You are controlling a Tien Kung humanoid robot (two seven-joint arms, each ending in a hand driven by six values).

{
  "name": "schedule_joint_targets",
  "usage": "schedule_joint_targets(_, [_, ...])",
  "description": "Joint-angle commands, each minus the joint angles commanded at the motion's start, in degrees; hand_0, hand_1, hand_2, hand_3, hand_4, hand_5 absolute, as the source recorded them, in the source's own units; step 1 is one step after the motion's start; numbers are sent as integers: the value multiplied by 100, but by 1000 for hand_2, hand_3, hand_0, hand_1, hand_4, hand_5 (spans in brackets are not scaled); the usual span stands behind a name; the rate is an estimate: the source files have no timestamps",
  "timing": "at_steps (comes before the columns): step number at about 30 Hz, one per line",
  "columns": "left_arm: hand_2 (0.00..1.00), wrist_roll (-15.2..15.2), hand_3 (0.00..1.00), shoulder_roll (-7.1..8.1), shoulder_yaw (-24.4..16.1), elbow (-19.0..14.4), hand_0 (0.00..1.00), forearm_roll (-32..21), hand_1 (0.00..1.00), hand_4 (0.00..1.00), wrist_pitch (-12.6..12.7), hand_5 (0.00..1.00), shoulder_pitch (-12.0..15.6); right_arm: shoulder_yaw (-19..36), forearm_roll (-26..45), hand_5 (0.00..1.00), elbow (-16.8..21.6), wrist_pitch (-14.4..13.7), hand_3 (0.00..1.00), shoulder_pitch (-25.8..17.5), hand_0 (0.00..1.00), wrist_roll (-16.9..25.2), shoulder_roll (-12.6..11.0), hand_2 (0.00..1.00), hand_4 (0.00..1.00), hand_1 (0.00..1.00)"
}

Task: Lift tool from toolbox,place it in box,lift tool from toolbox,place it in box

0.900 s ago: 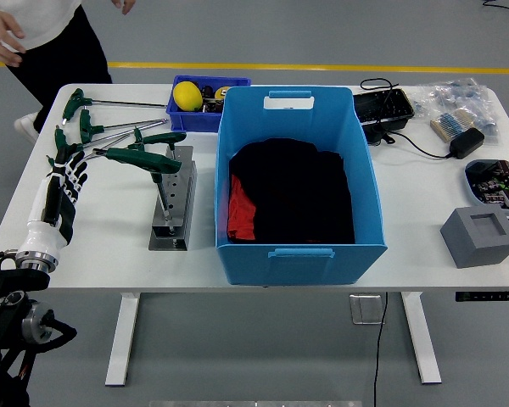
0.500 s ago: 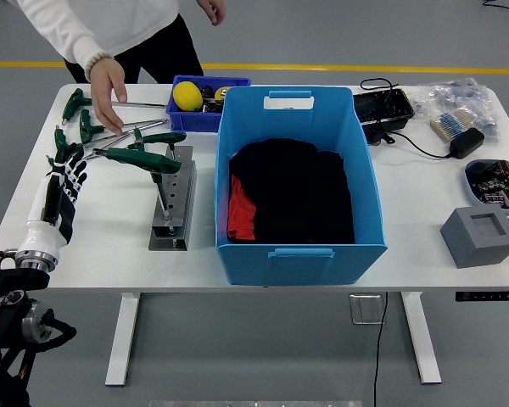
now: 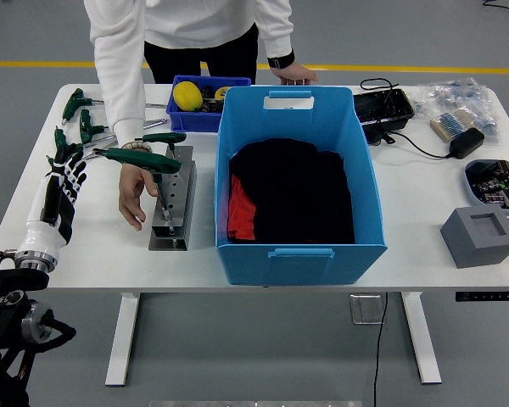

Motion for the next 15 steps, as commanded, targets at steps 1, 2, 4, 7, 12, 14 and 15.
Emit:
schedule_joint_targets(1, [998,0,998,2,5,3,998,-1,998,998,0,998,-1,-2,0,747,1,0,651,-1,653,0,0,775,775,678])
schedule_joint_targets(2, [998,0,998,6,14,5,998,-1,998,998,0,998,-3,-9,5,747,0,-2,652,-3,652,1,2,776,775,678])
schedule_joint_targets(4, [998,0,998,8,20,6,998,8,998,998,4,998,-5,-19,11,747,-1,-3,652,-6,652,2,4,776,775,678])
schedule_joint_targets(7, [998,-8,998,11,26,11,998,11,998,998,13,998,-3,-26,12,747,0,-7,652,-8,652,5,5,776,775,678])
schedule_joint_targets(12, [998,-14,998,13,18,15,998,11,998,998,18,998,13,-47,26,747,1,-8,653,-18,653,11,6,777,775,678])
schedule_joint_targets(14, [998,-17,998,22,20,11,998,9,998,998,23,998,18,-62,37,746,0,-10,653,-25,651,13,8,778,776,678])
schedule_joint_targets(15, [998,-18,998,25,20,10,998,8,998,998,24,998,19,-67,42,746,0,-11,653,-27,651,13,9,778,776,678])
